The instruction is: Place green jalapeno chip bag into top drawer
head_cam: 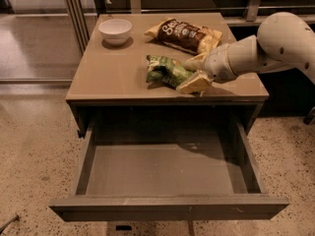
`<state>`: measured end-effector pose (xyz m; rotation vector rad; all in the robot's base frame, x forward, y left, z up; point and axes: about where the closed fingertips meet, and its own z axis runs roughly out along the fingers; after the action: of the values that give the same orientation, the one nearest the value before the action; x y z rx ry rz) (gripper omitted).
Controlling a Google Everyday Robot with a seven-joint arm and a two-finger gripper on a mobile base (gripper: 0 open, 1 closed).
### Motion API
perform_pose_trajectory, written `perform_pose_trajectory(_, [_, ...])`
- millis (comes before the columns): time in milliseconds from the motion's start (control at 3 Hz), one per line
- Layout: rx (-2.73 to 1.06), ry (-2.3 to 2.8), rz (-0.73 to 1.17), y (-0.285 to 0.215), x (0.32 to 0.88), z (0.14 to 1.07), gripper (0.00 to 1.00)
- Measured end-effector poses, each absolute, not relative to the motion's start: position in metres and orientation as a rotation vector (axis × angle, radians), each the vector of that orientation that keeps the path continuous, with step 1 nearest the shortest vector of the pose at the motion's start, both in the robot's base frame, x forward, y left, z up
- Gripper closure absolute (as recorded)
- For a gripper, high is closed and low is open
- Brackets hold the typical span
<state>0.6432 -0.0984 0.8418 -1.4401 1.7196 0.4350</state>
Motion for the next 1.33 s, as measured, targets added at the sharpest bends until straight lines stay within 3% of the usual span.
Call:
perform_pose_trajectory(667, [-1.441,1.719,0.437,-0.098,0.643,0.842,0.87])
perform_pose_trajectory(1000, [-1.465,1.705,0.462,-0.096,0.637,0.846,1.0])
perform_pose_trajectory(1333, [-1.529,1.65,0.531,-0.096,0.602,0.876,1.0])
